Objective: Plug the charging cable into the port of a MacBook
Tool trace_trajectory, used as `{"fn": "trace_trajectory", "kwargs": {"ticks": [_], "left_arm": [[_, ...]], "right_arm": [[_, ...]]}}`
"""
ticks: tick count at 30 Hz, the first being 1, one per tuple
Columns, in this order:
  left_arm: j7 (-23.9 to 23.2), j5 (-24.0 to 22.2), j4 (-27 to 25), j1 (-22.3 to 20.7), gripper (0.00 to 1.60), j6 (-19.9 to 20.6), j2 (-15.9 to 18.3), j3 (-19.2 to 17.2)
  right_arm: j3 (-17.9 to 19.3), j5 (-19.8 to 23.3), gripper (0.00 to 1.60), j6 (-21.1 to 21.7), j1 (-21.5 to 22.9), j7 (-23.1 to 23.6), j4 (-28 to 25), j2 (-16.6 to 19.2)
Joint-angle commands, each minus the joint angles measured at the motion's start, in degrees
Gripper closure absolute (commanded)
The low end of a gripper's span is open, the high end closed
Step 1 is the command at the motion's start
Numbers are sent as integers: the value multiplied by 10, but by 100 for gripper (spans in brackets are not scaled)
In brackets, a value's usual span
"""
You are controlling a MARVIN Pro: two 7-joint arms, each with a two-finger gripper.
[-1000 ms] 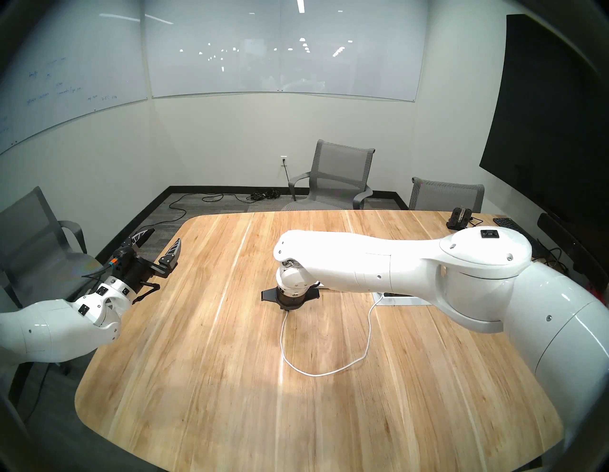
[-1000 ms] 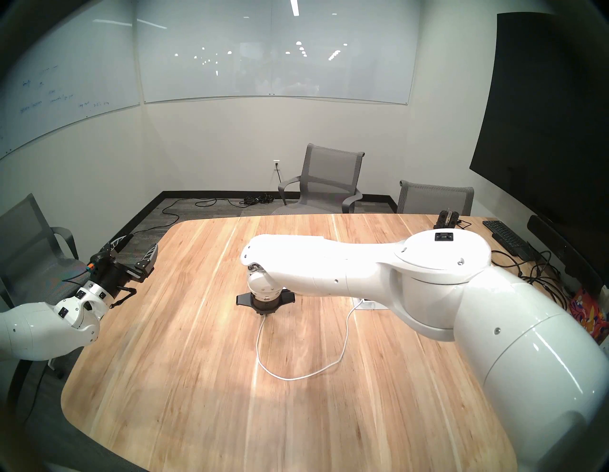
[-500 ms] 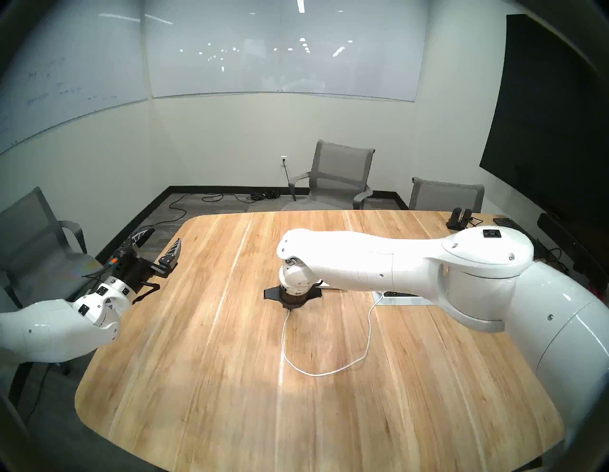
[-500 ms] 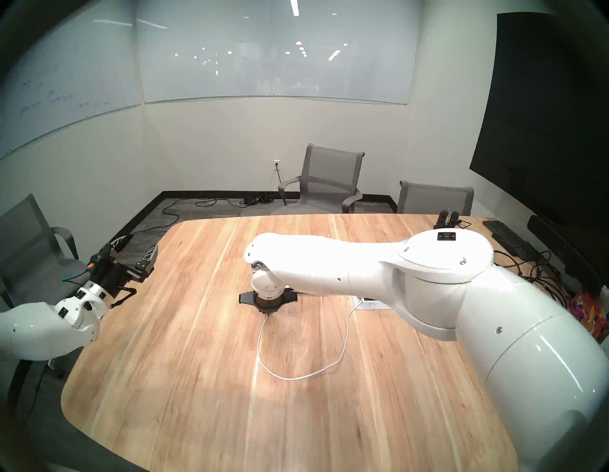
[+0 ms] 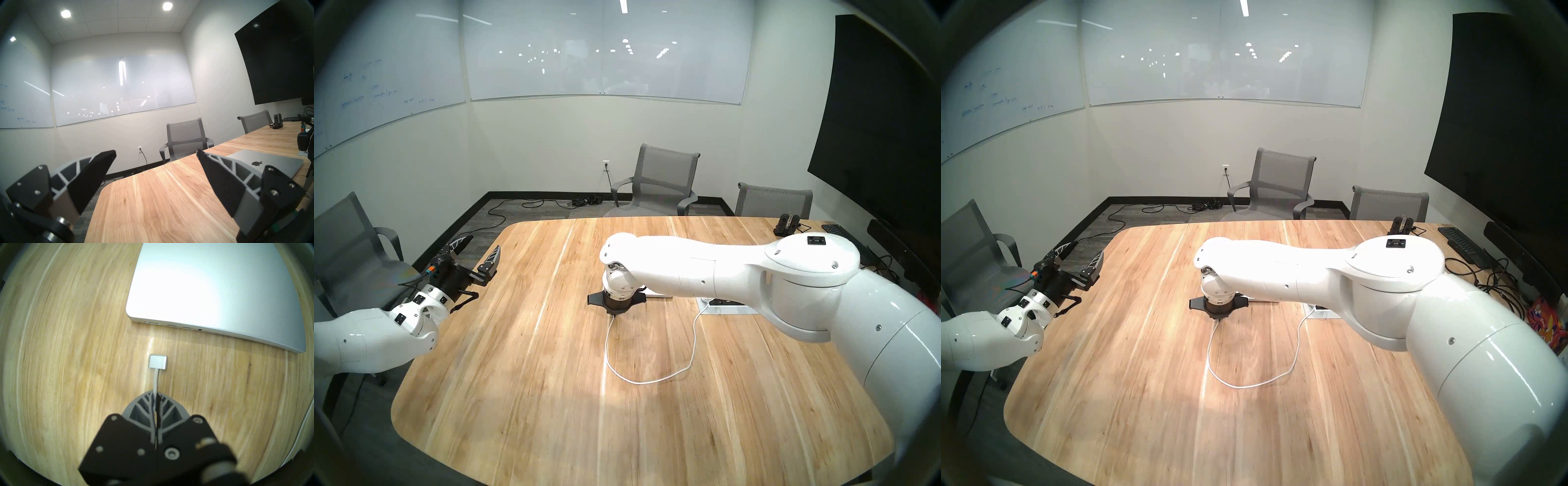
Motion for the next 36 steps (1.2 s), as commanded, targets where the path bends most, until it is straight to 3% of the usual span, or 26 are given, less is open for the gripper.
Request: {"fn": "trace_trajectory", "kwargs": {"ticks": [1, 12, 36], "left_arm": [[1, 1, -1, -9, 0, -4, 1, -8], [1, 1, -1, -9, 0, -4, 1, -8], [1, 1, -1, -9, 0, -4, 1, -8]], "right_arm": [[-10, 0, 160, 5, -23, 2, 24, -13], [-6, -3, 160, 16, -22, 6, 49, -26], [0, 8, 160, 13, -11, -7, 42, -32]]}}
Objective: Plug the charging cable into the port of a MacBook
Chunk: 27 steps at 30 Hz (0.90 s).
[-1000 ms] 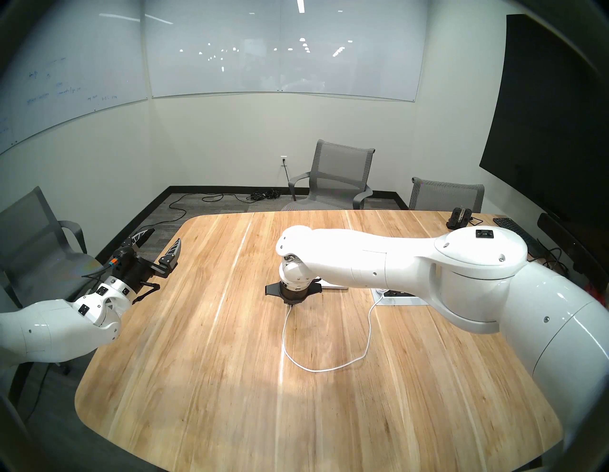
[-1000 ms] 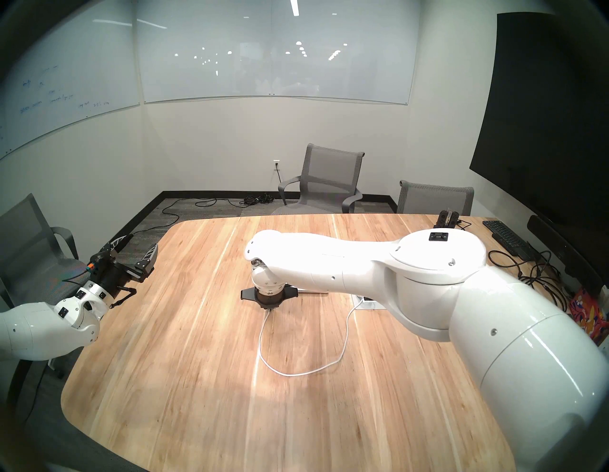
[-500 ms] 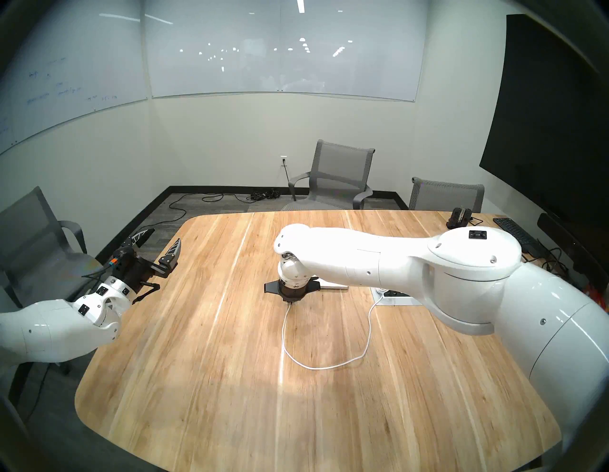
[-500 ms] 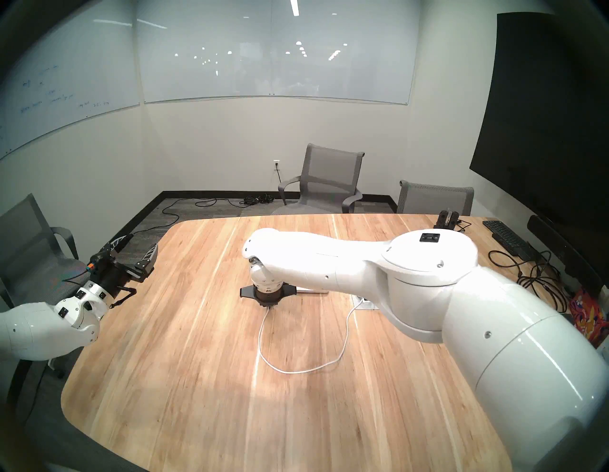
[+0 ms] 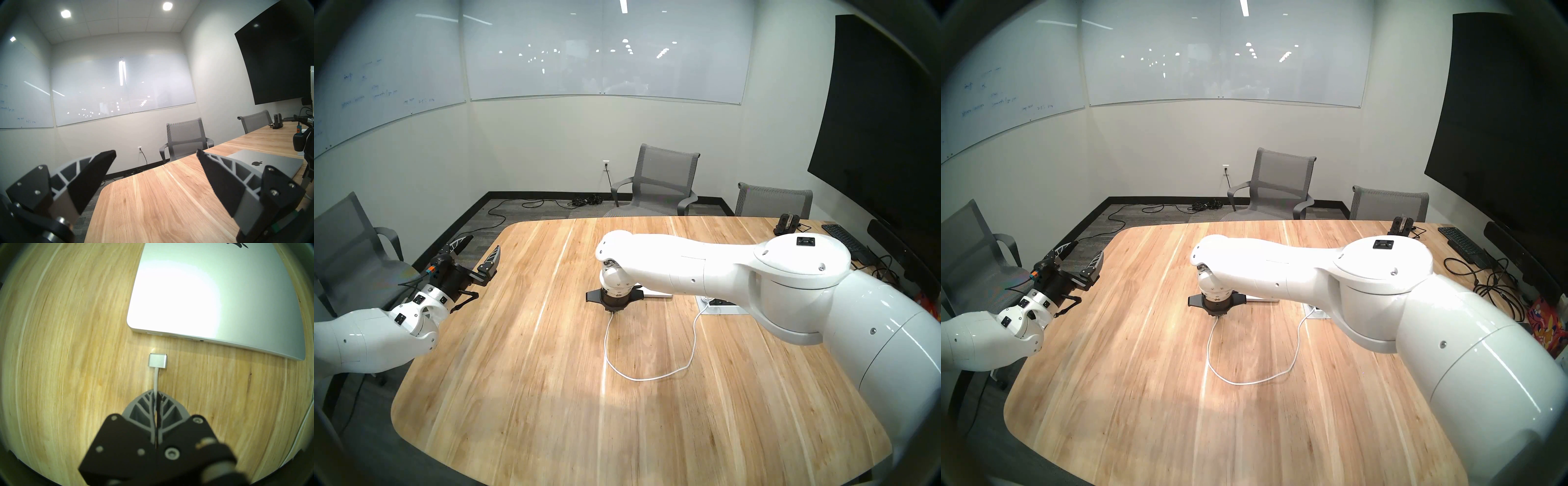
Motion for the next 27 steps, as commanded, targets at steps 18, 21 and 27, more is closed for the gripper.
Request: {"fn": "trace_trajectory", "kwargs": {"ticks": [18, 21, 27], "left_arm": [[1, 1, -1, -9, 0, -4, 1, -8], [1, 1, -1, -9, 0, -4, 1, -8], [1, 1, -1, -9, 0, -4, 1, -8]], "right_arm": [[1, 6, 160, 13, -6, 7, 44, -33], [1, 6, 160, 14, -6, 9, 49, -34], [0, 7, 160, 15, -5, 13, 48, -28]]}}
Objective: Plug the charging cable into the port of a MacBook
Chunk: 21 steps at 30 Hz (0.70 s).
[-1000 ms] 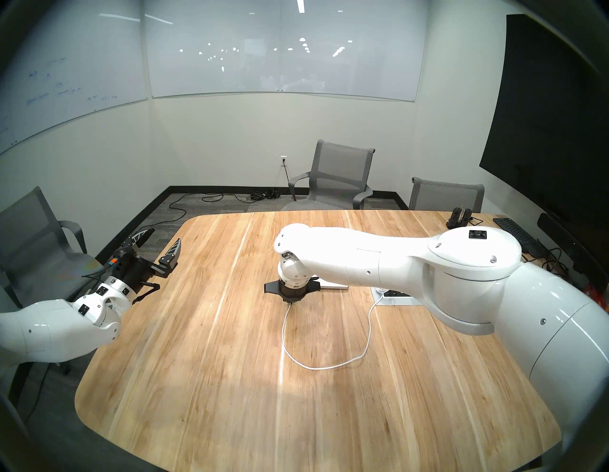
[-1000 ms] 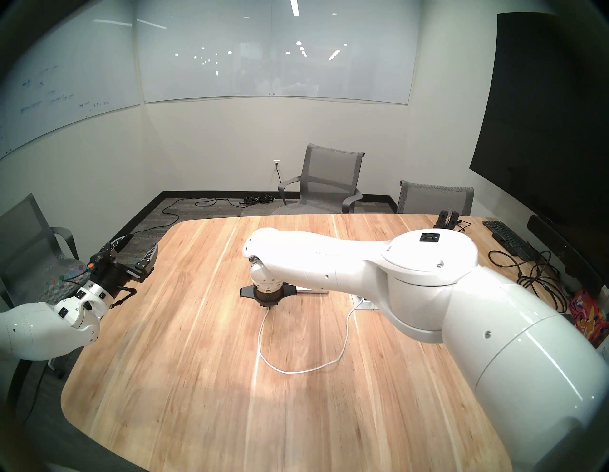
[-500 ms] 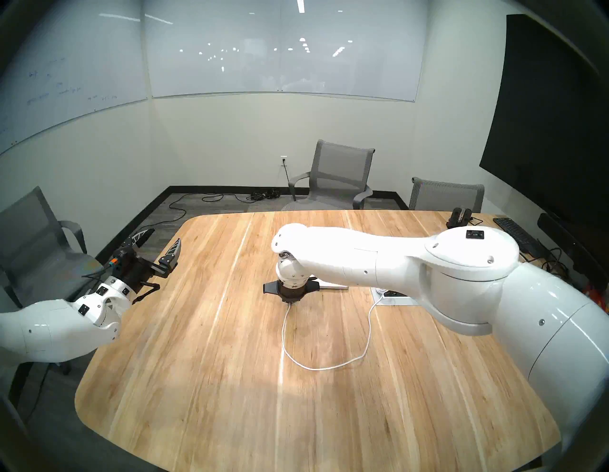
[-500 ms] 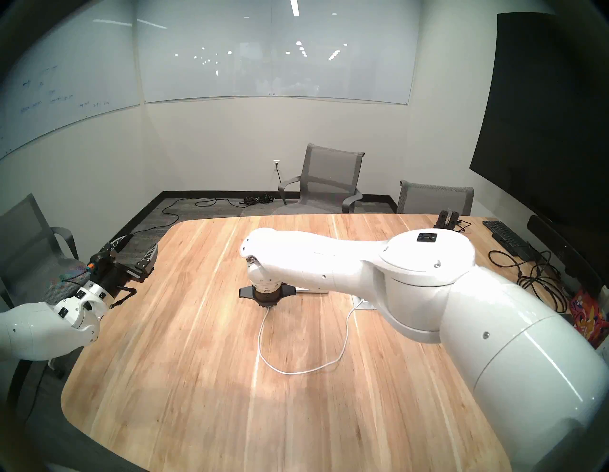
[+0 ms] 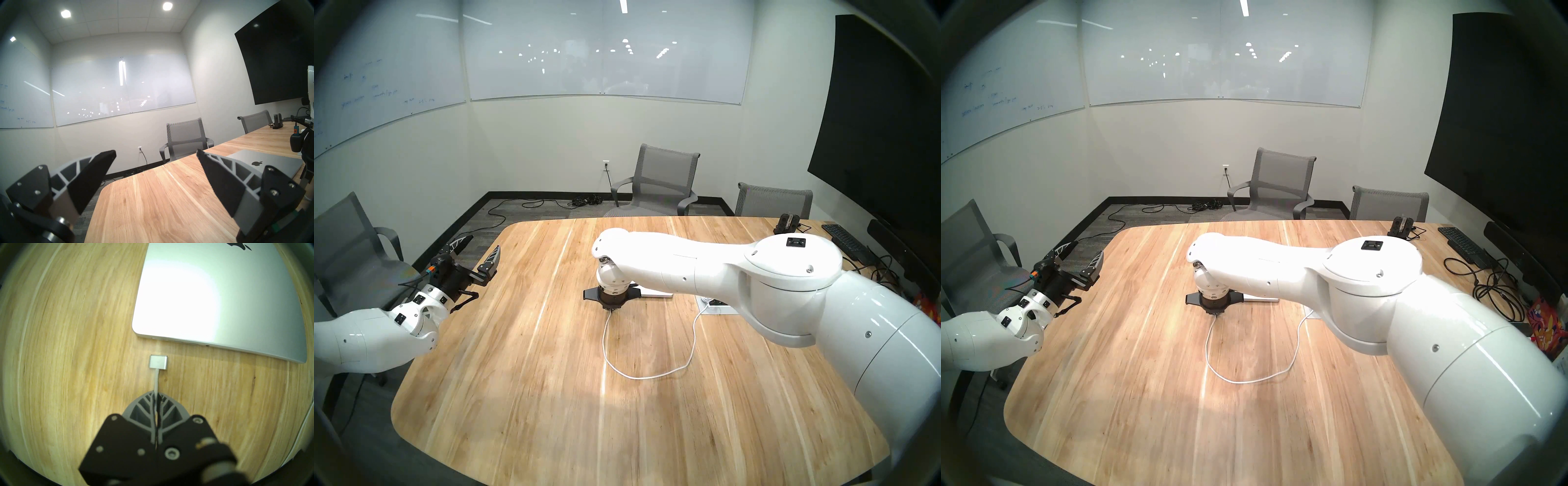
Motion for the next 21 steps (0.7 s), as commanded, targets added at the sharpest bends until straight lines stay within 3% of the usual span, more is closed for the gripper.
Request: {"fn": "trace_trajectory", "kwargs": {"ticks": [1, 12, 21], "left_arm": [[1, 1, -1, -9, 0, -4, 1, -8], [1, 1, -1, -9, 0, -4, 1, -8], [1, 1, -1, -9, 0, -4, 1, -8]], "right_arm": [[0, 0, 160, 0, -3, 4, 0, -1], [0, -5, 160, 14, 2, 22, 38, -21], [1, -7, 160, 20, 4, 33, 48, -16]]}}
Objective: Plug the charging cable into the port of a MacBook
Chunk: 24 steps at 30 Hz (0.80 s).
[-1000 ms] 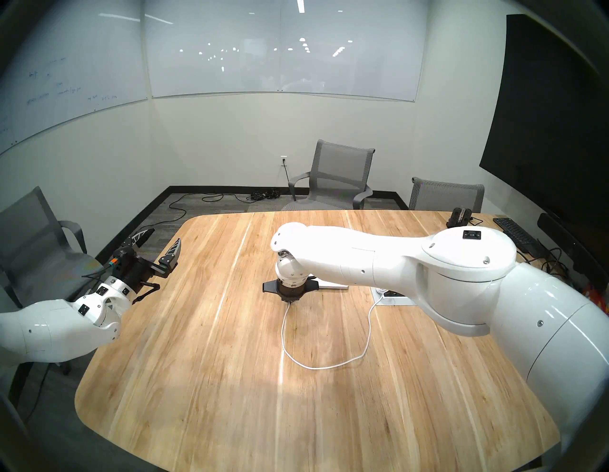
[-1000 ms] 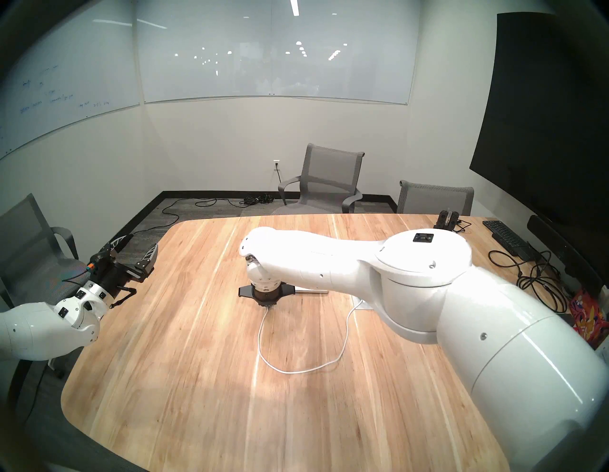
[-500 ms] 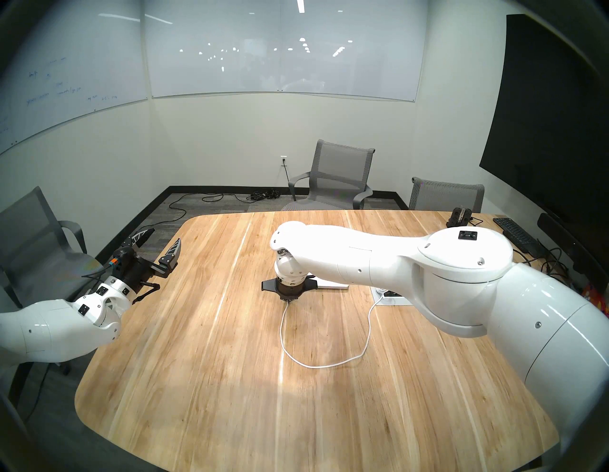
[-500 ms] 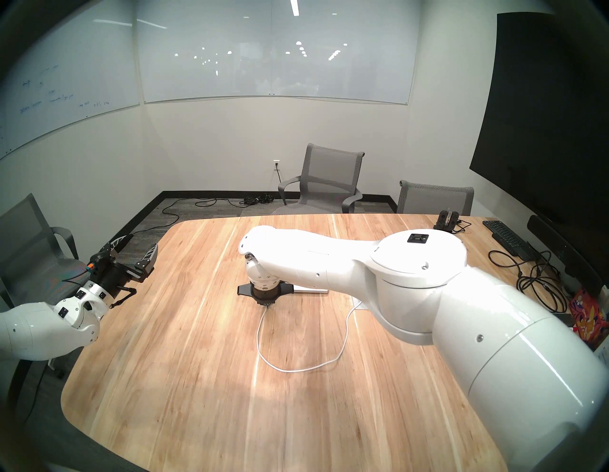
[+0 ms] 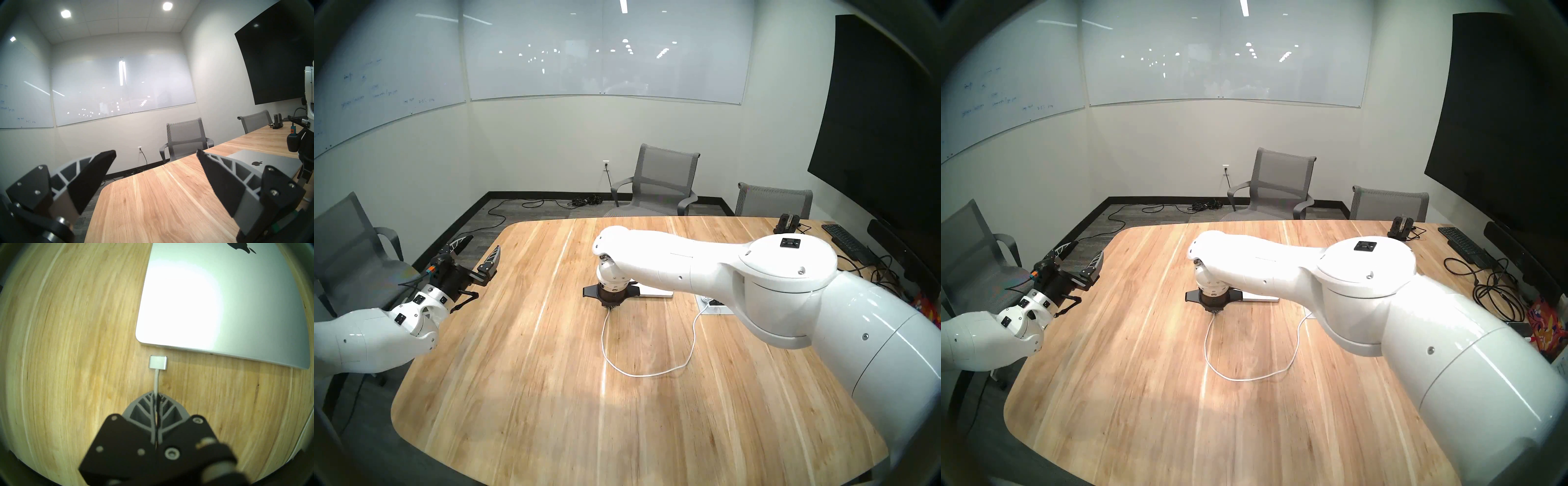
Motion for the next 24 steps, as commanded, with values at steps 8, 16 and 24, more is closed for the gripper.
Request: {"fn": "trace_trajectory", "kwargs": {"ticks": [8, 16, 24], "left_arm": [[1, 1, -1, -9, 0, -4, 1, -8], [1, 1, -1, -9, 0, -4, 1, -8], [1, 1, -1, -9, 0, -4, 1, -8]], "right_arm": [[4, -3, 160, 5, 6, 14, 13, 1], [8, -4, 160, 7, 8, 20, 18, 3], [10, -6, 160, 7, 8, 24, 20, 5]]}}
